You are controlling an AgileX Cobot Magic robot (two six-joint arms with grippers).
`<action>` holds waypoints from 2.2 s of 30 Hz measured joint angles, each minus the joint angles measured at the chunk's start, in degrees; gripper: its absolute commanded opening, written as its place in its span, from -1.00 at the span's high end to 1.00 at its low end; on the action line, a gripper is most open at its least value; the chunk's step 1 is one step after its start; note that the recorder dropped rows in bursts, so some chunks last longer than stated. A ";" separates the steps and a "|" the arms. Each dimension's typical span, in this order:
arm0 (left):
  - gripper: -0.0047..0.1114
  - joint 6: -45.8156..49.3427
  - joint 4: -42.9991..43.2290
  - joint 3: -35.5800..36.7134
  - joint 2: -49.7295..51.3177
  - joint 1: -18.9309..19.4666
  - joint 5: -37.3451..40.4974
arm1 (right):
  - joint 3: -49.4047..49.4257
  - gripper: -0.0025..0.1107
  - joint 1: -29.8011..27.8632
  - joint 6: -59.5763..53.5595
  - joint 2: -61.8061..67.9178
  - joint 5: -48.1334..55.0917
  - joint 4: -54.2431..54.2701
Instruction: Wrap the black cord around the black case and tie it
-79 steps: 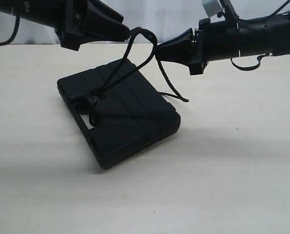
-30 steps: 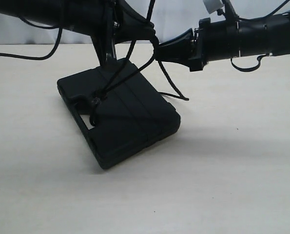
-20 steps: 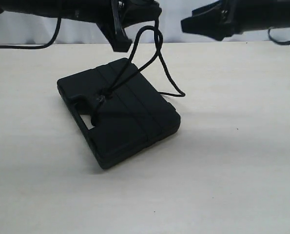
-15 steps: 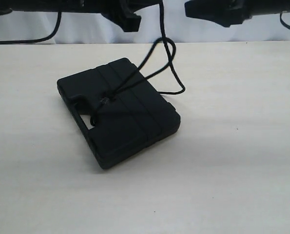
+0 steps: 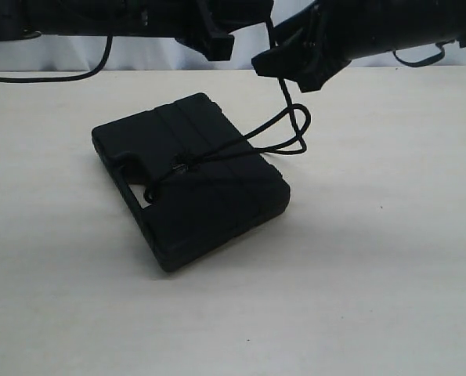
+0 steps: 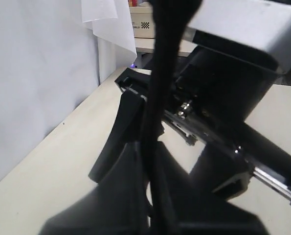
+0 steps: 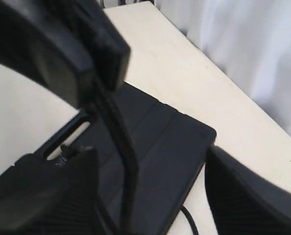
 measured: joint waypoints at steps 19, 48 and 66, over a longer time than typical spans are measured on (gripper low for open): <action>0.92 0.00 0.00 0.00 0.00 0.00 -3.84 | 0.00 0.69 0.00 3.78 0.62 1.93 -7.97; 0.07 -23.23 13.45 0.00 -2.47 2.51 -5.08 | -0.50 0.88 0.00 18.65 0.62 -1.35 -7.43; 0.06 -110.06 82.93 5.23 5.46 8.55 7.01 | -3.83 0.88 -1.88 30.86 0.71 -12.39 -7.40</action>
